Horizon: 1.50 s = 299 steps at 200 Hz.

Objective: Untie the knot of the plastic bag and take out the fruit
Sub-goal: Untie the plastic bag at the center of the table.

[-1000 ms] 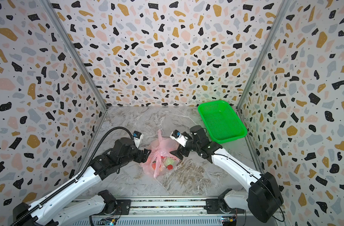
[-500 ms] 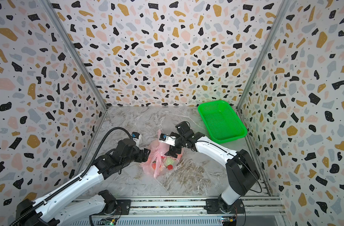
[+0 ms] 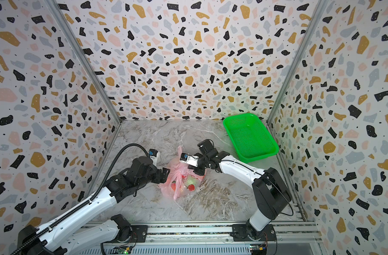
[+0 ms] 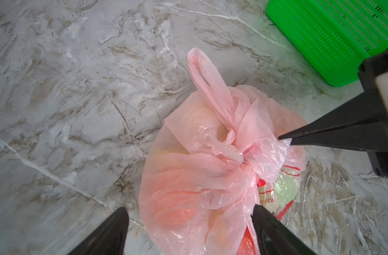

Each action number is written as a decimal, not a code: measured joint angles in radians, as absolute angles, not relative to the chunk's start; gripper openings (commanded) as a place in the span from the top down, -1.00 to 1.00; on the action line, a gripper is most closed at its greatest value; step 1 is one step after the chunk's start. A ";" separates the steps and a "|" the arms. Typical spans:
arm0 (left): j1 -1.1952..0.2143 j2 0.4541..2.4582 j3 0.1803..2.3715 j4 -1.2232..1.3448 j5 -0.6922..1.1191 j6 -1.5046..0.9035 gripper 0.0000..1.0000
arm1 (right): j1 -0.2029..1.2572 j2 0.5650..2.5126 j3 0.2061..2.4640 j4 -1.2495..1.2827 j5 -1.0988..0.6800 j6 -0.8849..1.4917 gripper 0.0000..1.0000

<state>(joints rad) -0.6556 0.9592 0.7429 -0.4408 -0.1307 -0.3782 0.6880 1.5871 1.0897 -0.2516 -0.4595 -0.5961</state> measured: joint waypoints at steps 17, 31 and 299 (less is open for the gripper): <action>-0.656 0.963 0.743 -0.441 -0.102 -0.348 -0.89 | 0.678 1.535 1.050 -0.237 -0.447 -0.566 1.00; -0.657 0.976 0.743 -0.440 -0.075 -0.321 -0.94 | 0.672 1.481 1.013 -0.233 -0.410 -0.524 1.00; -0.849 1.330 0.801 -0.185 -0.043 0.001 0.09 | 0.625 1.334 0.981 -0.395 -0.235 -0.057 1.00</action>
